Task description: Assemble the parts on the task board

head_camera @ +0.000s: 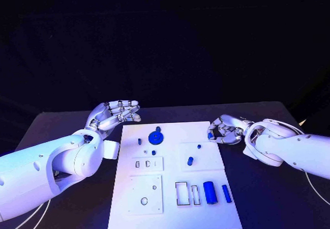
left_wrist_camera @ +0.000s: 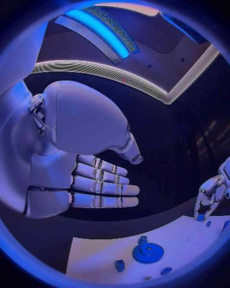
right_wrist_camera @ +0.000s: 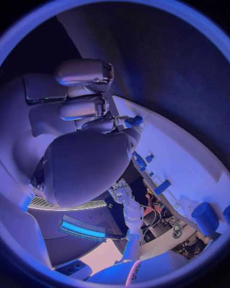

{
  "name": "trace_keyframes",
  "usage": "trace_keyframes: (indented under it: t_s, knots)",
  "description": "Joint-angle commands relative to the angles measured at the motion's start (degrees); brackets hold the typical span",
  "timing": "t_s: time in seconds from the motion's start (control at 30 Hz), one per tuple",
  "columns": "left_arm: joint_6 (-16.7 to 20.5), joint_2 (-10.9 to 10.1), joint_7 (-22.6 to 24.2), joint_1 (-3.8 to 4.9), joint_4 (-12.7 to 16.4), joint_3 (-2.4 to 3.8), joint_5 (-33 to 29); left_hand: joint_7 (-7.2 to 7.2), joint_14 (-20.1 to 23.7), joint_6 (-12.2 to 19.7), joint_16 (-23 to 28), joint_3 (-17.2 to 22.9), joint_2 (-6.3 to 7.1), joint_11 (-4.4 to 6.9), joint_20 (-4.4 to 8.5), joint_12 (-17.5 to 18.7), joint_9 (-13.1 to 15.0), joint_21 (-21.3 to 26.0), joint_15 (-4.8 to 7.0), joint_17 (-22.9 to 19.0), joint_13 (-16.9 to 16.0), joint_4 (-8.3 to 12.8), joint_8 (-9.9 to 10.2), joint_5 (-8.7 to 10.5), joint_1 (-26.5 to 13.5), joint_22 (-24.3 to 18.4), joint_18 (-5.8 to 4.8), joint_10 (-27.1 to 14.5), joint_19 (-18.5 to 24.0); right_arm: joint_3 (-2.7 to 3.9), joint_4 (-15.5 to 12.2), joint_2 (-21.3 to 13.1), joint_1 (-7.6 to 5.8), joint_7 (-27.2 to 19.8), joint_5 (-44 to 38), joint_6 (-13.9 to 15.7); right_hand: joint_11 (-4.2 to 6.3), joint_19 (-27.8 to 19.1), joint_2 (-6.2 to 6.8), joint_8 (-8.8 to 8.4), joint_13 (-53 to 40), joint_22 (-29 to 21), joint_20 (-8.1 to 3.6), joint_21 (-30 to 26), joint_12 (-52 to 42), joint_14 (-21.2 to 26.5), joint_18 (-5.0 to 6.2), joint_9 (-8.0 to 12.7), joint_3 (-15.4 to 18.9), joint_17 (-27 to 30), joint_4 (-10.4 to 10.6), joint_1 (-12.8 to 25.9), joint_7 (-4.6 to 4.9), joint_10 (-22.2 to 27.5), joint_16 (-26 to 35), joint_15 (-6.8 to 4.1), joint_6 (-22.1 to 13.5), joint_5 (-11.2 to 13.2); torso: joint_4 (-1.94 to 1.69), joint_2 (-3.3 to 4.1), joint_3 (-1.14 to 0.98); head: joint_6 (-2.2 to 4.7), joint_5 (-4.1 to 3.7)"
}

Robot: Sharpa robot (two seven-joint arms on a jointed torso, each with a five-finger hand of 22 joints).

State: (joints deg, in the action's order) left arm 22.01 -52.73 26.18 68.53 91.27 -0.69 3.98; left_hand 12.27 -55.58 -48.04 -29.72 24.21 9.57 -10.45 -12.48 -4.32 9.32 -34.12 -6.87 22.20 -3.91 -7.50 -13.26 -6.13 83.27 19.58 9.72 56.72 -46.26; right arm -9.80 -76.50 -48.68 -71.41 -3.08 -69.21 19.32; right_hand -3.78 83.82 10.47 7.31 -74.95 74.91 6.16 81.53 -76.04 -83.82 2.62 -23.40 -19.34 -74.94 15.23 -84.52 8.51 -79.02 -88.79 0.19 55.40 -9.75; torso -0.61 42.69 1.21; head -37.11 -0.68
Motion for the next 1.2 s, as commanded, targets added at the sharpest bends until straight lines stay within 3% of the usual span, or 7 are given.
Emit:
trace_keyframes:
  t_s: [0.03,0.37,0.7,0.93,1.2]
  knots:
    - [-1.0,0.1,0.4,0.02,0.1,0.03,-0.1,1.14,0.5,0.3,-0.4,0.1,-0.13,0.15,-0.16,0.2,0.1,-0.2,0.05,0.1,0.0,-0.3,0.3,0.18,-0.3,0.0,0.44,-0.3,0.4,-0.02,0.2,0.1,0.07,0.1,-0.2,-1.1,0.13,1.0,-0.43,0.46,-2.2,10.3,-0.14,0.4,-0.3,-5.7,-0.56,0.0,-0.6,-13.2,-0.2,-0.2,-0.09,-0.4,-0.2,-0.43,0.8,0.4,0.05,0.0,-0.01,-0.07,0.01]
    - [-1.0,0.1,0.3,0.02,0.1,0.03,-0.1,1.14,0.5,0.3,-0.4,0.1,-0.13,0.15,-0.16,0.2,0.1,-0.2,0.05,0.1,0.0,-0.3,0.3,0.18,-0.3,0.0,0.44,-0.3,0.4,-0.02,0.1,0.3,0.07,0.1,-0.3,-0.4,0.6,1.5,-0.63,1.31,-2.8,10.8,-0.45,1.1,-1.0,-5.7,-0.75,-0.3,-1.8,-13.4,-0.7,-0.1,-0.67,-1.1,-0.3,-0.82,2.1,0.8,0.09,-0.03,0.0,-0.12,-0.07]
    - [-1.0,0.1,0.3,0.02,0.0,0.03,-0.1,1.18,0.5,0.3,-0.4,0.1,-0.18,0.13,-0.19,0.2,0.1,-0.3,0.04,0.1,0.0,-0.3,0.3,0.18,-0.4,0.1,0.46,-0.4,0.5,0.01,-1.0,0.4,0.04,2.5,-1.2,6.1,1.8,2.6,-1.93,3.68,-4.8,11.9,-1.43,2.7,-3.0,-5.9,-1.15,-1.2,-3.6,-13.8,-0.8,1.8,-2.04,-3.3,-0.6,-1.89,4.7,0.1,0.02,-0.07,0.03,-0.17,0.0]
    - [-0.9,0.1,0.3,0.02,-0.2,0.03,-0.1,1.18,0.5,0.3,-0.4,0.1,-0.18,0.13,-0.19,0.2,0.1,-0.3,0.04,0.1,0.0,-0.3,0.3,0.18,-0.4,0.1,0.46,-0.4,0.5,0.21,-3.9,0.3,-0.96,6.3,-1.6,8.6,1.92,3.5,-2.52,4.14,-4.9,12.7,-1.64,4.2,-3.0,-5.8,-1.54,-1.4,-4.0,-13.8,-0.3,3.3,-2.13,-3.4,-0.5,-2.02,4.4,-0.5,0.07,-0.2,0.03,-0.14,-0.02]
    - [-0.9,0.3,0.3,0.02,-0.6,0.02,-0.3,1.18,0.5,0.3,-0.4,0.1,-0.18,0.13,-0.19,0.2,0.1,-0.3,0.04,0.1,0.0,-0.3,0.3,0.18,-0.4,0.1,0.46,-0.4,0.5,0.32,-8.9,2.2,-2.44,11.8,-2.0,9.0,1.93,4.1,-2.57,4.39,-4.9,13.3,-1.7,5.2,-2.9,-5.8,-1.78,-1.5,-4.1,-13.6,0.0,4.2,-2.12,-3.5,-0.4,-2.05,4.2,-0.9,0.32,-0.5,0.23,-0.08,0.25]
